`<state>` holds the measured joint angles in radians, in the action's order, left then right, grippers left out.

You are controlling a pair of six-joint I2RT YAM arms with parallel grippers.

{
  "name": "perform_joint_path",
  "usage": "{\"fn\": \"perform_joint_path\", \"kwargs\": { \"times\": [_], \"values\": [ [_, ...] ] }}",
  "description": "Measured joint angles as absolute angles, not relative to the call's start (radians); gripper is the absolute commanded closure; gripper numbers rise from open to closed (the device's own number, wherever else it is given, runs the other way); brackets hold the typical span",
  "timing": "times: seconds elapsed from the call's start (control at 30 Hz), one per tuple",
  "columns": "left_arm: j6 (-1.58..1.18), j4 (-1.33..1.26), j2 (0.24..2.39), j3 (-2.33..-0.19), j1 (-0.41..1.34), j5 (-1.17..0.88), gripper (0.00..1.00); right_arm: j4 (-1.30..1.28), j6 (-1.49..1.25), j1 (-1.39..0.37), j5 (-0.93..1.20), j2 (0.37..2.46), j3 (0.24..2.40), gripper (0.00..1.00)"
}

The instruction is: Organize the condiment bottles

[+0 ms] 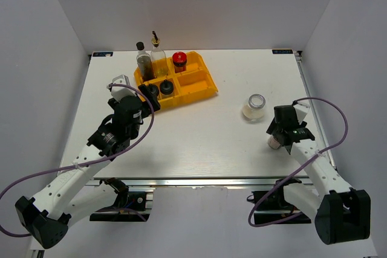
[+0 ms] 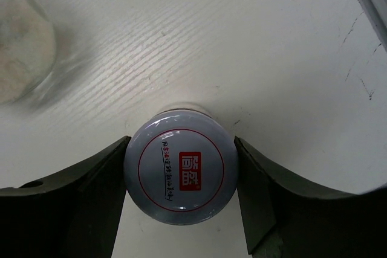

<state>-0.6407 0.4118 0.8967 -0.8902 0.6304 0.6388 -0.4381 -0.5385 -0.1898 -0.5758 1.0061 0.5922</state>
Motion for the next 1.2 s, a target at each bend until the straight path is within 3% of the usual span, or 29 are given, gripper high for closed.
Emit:
{"fn": "perform_joint_path", "kwargs": {
  "times": [0.3, 0.5, 0.63, 0.8, 1.2],
  "values": [
    [-0.635, 0.408, 0.897, -0.890, 0.630, 0.649, 0.02, -0.504, -0.418, -0.207, -0.184, 0.817, 0.670, 0.98],
    [-0.625, 0.389, 0.915, -0.891, 0.630, 0.664, 0.02, -0.423, -0.344, -0.373, 0.069, 0.893, 0.753, 0.99],
    [-0.628, 0.389, 0.945, -0.891, 0.615, 0.677, 0.02, -0.358, -0.277, -0.515, 0.121, 1.090, 0.890, 1.00],
    [-0.652, 0.397, 0.944, -0.880, 0.540, 0.682, 0.02, -0.270, -0.234, -0.557, 0.105, 1.406, 1.161, 1.00],
    [-0.698, 0.418, 0.892, -0.814, 0.421, 0.696, 0.02, -0.112, -0.153, -0.557, -0.233, 2.207, 2.026, 1.00]
  ]
}}
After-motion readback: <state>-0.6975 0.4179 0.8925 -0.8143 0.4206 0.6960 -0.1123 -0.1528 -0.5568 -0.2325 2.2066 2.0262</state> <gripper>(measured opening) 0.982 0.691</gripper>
